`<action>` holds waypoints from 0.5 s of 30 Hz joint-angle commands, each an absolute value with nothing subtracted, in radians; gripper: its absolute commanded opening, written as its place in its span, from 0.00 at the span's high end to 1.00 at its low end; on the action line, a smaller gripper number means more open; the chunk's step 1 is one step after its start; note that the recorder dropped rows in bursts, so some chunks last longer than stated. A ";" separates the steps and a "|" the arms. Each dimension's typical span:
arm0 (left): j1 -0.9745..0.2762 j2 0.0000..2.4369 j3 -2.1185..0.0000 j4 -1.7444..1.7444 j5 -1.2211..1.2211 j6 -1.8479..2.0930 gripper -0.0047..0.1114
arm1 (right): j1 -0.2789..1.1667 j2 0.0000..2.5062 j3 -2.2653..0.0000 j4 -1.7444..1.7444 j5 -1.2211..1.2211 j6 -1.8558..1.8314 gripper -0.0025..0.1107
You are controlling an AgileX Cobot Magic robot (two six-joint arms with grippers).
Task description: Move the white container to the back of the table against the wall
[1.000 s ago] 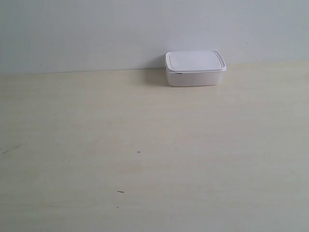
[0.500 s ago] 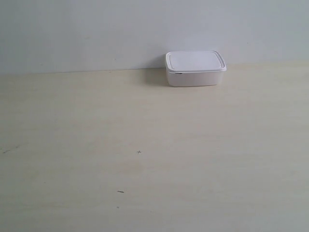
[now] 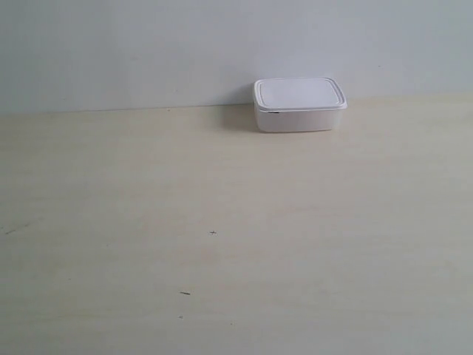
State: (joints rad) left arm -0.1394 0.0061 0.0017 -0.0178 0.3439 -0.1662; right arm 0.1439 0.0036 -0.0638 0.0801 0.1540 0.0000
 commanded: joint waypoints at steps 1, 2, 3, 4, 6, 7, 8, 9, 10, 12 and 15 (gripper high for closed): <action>-0.137 0.000 0.000 -0.029 0.375 -0.133 0.96 | 0.138 0.000 -0.058 0.073 0.143 0.000 0.98; -0.137 0.000 0.000 -0.029 0.375 -0.133 0.96 | 0.138 0.000 -0.058 0.073 0.143 0.000 0.98; -0.133 0.000 0.000 -0.028 0.374 -0.133 0.96 | 0.138 0.000 -0.058 0.073 0.143 0.000 0.98; -0.117 0.000 0.000 -0.028 0.374 -0.133 0.96 | 0.138 0.000 -0.058 0.076 0.143 0.000 0.98; -0.096 0.000 0.000 -0.028 0.374 -0.133 0.96 | 0.138 0.000 -0.058 0.078 0.143 0.000 0.98; -0.092 0.000 0.000 -0.028 0.374 -0.133 0.96 | 0.138 0.000 -0.058 0.078 0.143 0.000 0.98; -0.089 0.000 0.000 -0.028 0.374 -0.133 0.96 | 0.138 0.000 -0.058 0.078 0.143 0.000 0.98; -0.089 0.000 0.000 -0.028 0.374 -0.133 0.96 | 0.138 0.000 -0.058 0.078 0.143 0.000 0.98; -0.089 0.000 0.000 -0.028 0.374 -0.133 0.96 | 0.138 0.000 -0.058 0.078 0.143 0.000 0.98; -0.089 0.000 0.000 -0.028 0.374 -0.133 0.96 | 0.138 0.000 -0.058 0.078 0.143 0.000 0.98; -0.089 0.000 0.000 -0.028 0.374 -0.133 0.96 | 0.138 0.000 -0.058 0.078 0.143 0.000 0.98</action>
State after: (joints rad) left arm -0.0922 0.0061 0.0017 -0.0194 0.3726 -0.1374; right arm 0.1439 0.0036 -0.0638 0.0801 0.1540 0.0000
